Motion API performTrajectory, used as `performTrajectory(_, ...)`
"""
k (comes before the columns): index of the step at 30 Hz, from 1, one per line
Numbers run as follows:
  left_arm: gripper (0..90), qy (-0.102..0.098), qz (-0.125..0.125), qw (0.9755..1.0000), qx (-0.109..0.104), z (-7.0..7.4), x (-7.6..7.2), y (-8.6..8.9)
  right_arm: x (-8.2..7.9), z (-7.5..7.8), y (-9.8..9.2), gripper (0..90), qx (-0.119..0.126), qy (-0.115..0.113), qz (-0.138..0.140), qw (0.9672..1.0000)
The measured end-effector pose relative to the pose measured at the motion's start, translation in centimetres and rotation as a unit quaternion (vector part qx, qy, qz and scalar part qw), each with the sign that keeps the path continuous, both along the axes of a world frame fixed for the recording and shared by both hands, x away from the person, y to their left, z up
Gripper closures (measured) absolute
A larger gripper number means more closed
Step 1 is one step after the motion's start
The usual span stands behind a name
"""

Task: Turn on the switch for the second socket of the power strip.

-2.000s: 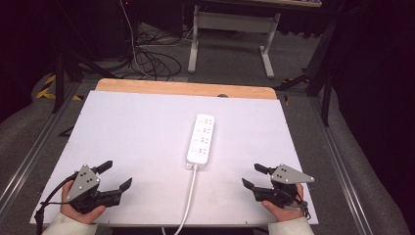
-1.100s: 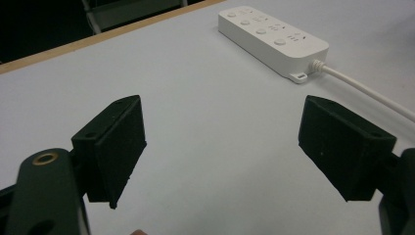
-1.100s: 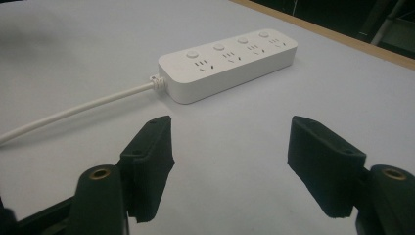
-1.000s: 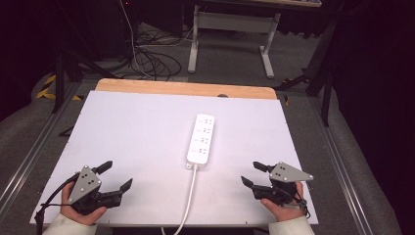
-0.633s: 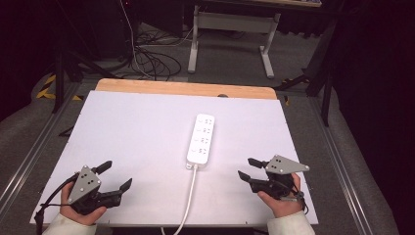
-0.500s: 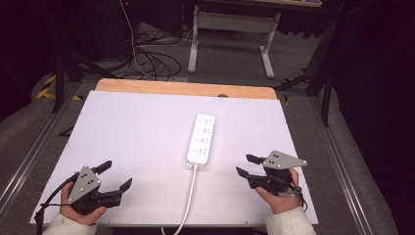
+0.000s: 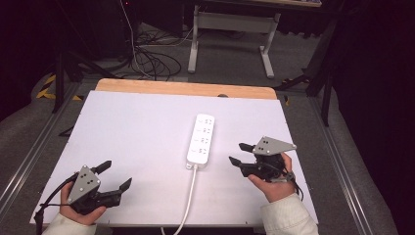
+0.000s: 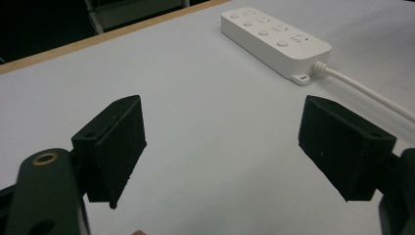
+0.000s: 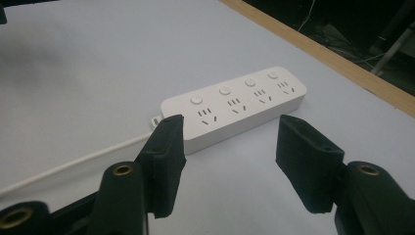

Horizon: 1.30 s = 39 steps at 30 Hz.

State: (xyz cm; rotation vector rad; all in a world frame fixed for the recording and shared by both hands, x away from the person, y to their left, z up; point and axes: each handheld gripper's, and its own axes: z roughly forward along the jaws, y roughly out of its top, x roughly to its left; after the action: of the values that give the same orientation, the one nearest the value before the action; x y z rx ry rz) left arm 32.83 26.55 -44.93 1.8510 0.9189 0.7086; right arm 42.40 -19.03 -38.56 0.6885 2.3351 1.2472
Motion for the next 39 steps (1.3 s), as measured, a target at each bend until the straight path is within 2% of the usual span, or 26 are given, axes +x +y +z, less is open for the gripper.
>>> performTrajectory(7, 18.0, 0.001, 0.000, 1.0000, 0.003, 0.0, 0.0, 0.0, 1.5, 0.6, 1.4, 44.4, 0.002, 0.007, 0.005, 1.0000)
performTrajectory(13, 18.0, 0.002, 0.000, 1.0000, 0.000, 0.0, 0.1, 0.0, 2.2, 0.6, 2.1, 44.7, -0.011, 0.007, 0.005, 0.9999)
performTrajectory(15, 18.0, 0.002, 0.000, 1.0000, -0.001, -0.1, 0.0, 0.0, 2.3, 0.5, 2.3, 55.5, -0.019, 0.006, 0.009, 0.9998)
performTrajectory(18, 18.0, 0.000, 0.001, 1.0000, 0.002, 0.0, 0.0, 0.0, 2.6, 0.6, 2.7, 64.3, -0.028, 0.000, 0.018, 0.9994)
performTrajectory(19, 18.0, 0.000, 0.001, 1.0000, 0.003, 0.0, 0.0, 0.0, 2.7, 0.6, 2.9, 71.7, -0.030, 0.002, 0.025, 0.9993)
performTrajectory(22, 18.0, 0.001, 0.002, 1.0000, 0.003, 0.0, 0.0, 0.0, 3.5, 0.5, 3.5, 84.5, -0.039, 0.007, 0.040, 0.9984)
performTrajectory(25, 18.0, 0.001, 0.003, 1.0000, 0.004, 0.0, 0.0, 0.1, 4.4, 0.1, 3.9, 90.0, -0.036, 0.013, 0.040, 0.9985)
performTrajectory(32, 18.0, 0.000, 0.002, 1.0000, 0.003, 0.0, 0.0, 0.2, 6.2, -0.5, 5.4, 90.0, -0.009, 0.044, 0.031, 0.9985)
performTrajectory(39, 18.0, 0.001, 0.002, 1.0000, 0.003, 0.0, 0.0, 0.2, 7.5, -1.4, 7.3, 90.0, -0.005, 0.047, 0.033, 0.9983)
